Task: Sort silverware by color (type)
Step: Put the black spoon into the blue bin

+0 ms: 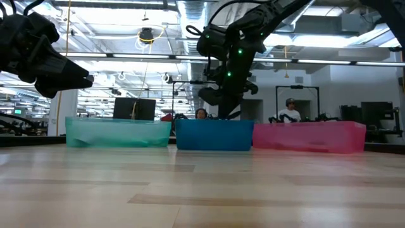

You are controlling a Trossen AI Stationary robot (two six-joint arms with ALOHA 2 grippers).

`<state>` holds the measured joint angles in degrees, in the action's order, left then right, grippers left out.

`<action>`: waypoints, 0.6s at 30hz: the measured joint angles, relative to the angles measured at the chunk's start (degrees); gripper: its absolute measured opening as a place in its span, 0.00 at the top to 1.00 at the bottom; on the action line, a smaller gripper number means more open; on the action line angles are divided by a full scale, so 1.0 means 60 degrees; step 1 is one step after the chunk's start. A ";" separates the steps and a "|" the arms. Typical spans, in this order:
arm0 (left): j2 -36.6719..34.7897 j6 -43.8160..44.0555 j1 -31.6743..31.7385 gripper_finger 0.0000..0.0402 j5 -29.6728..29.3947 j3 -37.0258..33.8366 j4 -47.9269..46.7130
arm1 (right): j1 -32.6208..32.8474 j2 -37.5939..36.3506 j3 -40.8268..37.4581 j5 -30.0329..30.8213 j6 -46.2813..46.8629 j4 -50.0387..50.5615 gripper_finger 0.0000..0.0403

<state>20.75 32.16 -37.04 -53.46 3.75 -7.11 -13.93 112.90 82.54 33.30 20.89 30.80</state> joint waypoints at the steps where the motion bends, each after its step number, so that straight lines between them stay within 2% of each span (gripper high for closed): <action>1: 0.0000 0.0000 0.0000 0.52 -0.0044 0.0000 -0.0004 | 0.0000 0.0000 0.0000 0.0011 0.0109 -0.0025 0.94; 6: 0.0000 0.0000 0.0000 0.52 -0.0172 0.0000 -0.0007 | 0.0107 0.0007 -0.0058 0.0064 0.0373 -0.0466 0.94; 9: 0.0000 0.0003 0.0000 0.52 -0.0174 0.0000 -0.0007 | 0.0271 0.0009 -0.0058 0.0429 0.0616 -0.0499 0.94; 12: 0.0000 0.0000 0.0000 0.52 -0.0181 0.0000 -0.0009 | 0.0422 0.0290 -0.0051 0.0905 0.0751 -0.0731 0.94; 18: 0.0002 0.0007 0.0000 0.52 -0.0191 0.0000 -0.0009 | 0.0554 0.0810 -0.0060 0.1139 0.1186 -0.0810 0.94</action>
<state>20.77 32.21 -37.04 -54.61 3.75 -7.17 -10.61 117.76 82.18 40.14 28.01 25.94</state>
